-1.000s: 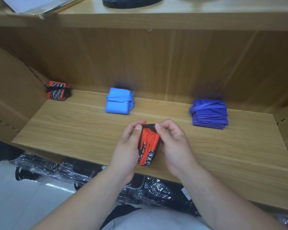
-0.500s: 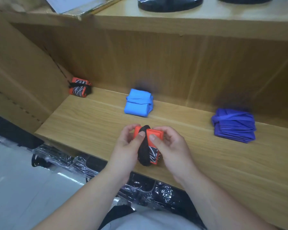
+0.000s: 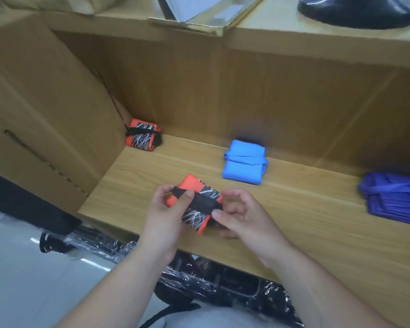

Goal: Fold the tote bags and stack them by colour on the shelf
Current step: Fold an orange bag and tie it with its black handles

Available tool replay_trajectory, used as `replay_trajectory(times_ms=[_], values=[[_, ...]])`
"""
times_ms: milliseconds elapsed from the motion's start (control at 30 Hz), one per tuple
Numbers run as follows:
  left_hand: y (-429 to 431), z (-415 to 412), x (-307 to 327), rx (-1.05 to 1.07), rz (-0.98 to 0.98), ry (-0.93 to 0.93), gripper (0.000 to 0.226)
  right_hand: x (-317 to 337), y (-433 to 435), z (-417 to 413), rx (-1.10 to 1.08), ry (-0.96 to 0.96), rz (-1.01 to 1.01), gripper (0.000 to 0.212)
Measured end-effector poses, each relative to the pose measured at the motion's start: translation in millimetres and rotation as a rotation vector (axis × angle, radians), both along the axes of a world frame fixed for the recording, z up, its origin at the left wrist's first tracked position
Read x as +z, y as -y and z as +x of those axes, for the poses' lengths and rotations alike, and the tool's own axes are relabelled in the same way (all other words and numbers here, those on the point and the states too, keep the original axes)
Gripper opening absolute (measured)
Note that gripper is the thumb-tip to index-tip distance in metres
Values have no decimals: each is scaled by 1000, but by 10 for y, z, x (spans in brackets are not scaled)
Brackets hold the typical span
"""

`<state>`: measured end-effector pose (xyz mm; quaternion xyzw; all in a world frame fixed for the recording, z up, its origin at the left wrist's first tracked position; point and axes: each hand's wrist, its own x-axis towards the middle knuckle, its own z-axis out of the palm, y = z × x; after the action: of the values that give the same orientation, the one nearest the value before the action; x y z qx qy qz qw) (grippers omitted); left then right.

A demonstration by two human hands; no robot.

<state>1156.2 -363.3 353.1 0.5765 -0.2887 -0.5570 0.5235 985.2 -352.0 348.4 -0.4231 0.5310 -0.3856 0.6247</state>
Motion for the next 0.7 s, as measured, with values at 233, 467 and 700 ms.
replay_trajectory(times_ms=[233,467,700], values=[[405,613,-127,-153,-60,174,43,-3,250,742,-189,82,50,27],[943,1093,-316,-362,-255,502,34,-99,712,1121,-381,-72,-14,23],[1430,1452,-467,-285,-559,1234,57,-151,1339,1171,-525,-288,-13,30]])
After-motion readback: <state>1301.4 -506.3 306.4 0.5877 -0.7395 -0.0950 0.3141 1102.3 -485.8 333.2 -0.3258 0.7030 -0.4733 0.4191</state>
